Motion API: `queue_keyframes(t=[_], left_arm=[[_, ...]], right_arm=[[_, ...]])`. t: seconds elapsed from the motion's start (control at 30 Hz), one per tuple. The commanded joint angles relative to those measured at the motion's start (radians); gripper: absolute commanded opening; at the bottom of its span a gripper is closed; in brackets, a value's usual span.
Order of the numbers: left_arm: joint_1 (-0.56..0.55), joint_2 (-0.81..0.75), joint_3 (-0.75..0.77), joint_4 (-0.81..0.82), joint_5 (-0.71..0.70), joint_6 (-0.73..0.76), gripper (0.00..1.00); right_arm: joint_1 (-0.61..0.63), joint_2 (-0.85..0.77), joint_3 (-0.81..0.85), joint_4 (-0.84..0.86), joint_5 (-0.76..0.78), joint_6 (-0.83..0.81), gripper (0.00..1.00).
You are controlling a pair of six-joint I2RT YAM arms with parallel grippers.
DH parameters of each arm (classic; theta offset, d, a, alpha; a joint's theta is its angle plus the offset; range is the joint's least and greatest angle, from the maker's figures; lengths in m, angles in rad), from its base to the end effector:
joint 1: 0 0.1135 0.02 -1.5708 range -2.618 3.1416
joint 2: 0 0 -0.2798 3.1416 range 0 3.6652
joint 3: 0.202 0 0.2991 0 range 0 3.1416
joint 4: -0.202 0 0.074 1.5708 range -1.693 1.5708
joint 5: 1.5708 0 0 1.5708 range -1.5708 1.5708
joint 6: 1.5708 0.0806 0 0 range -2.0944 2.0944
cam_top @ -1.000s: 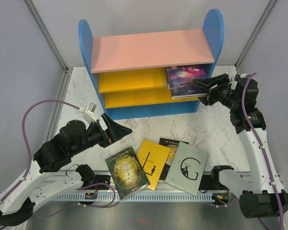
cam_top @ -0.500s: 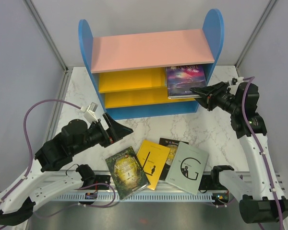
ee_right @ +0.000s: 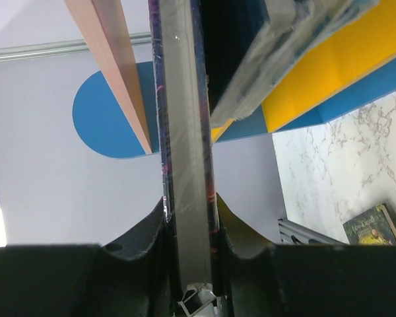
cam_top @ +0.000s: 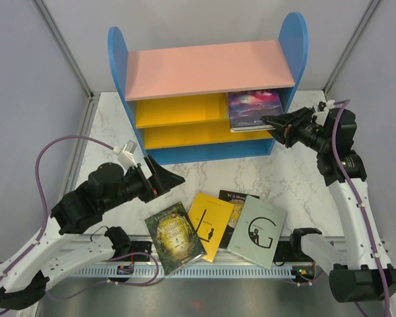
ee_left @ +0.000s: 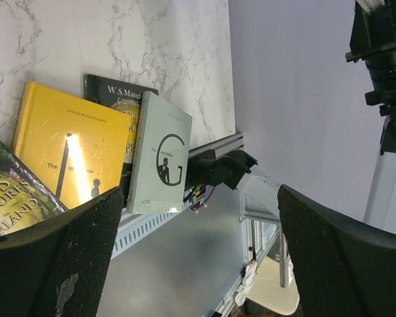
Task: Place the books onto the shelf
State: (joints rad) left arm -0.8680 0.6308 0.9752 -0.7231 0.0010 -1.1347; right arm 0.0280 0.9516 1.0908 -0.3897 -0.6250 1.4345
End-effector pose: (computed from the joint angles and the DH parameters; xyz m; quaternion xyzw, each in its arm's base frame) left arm 0.1248 -0.1475 0.3768 -0.1097 0.8203 -0.4730 0.3023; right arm 0.2731 0.0548 0.4069 0.3423 0.6952 0.5704 0.2722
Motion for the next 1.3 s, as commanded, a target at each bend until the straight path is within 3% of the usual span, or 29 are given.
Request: queue_keyframes(t=[0.0,0.23,0.3,0.33,0.37,0.43,0.53,0.9,1.0,1.1,1.27], left_arm=[[0.004,0.012,0.014,0.039,-0.012,0.032,1.0],[0.004,0.018,0.023,0.04,-0.013,0.041,1.0],[0.004,0.017,0.026,0.04,-0.015,0.043,1.0],[0.004,0.015,0.025,0.04,-0.016,0.044,1.0],[0.003,0.015,0.023,0.039,-0.019,0.044,1.0],[0.004,0.01,0.022,0.037,-0.021,0.044,1.0],[0.003,0.007,0.019,0.036,-0.022,0.044,1.0],[0.003,0.027,0.01,0.036,-0.013,0.036,1.0],[0.003,0.03,0.01,0.037,-0.012,0.035,1.0],[0.004,0.027,0.01,0.04,-0.009,0.033,1.0],[0.003,0.015,0.003,0.039,-0.012,0.029,1.0]], right_arm=[[-0.005,0.067,0.067,-0.017,0.028,-0.003,0.02],[-0.005,0.171,0.139,-0.011,0.056,-0.017,0.03],[-0.005,0.167,0.141,-0.011,0.061,-0.022,0.26],[-0.005,0.162,0.135,-0.011,0.059,-0.022,0.49],[-0.005,0.158,0.118,-0.011,0.056,-0.02,0.57],[-0.005,0.136,0.097,-0.011,0.047,-0.014,0.68],[-0.005,0.101,0.052,-0.012,0.025,-0.008,0.72],[-0.004,-0.004,-0.049,-0.024,-0.01,0.015,0.69],[-0.005,0.006,-0.039,-0.024,-0.007,0.012,0.59],[-0.005,0.028,-0.019,-0.024,-0.002,-0.005,0.44],[-0.005,0.072,0.021,-0.023,0.002,-0.017,0.34]])
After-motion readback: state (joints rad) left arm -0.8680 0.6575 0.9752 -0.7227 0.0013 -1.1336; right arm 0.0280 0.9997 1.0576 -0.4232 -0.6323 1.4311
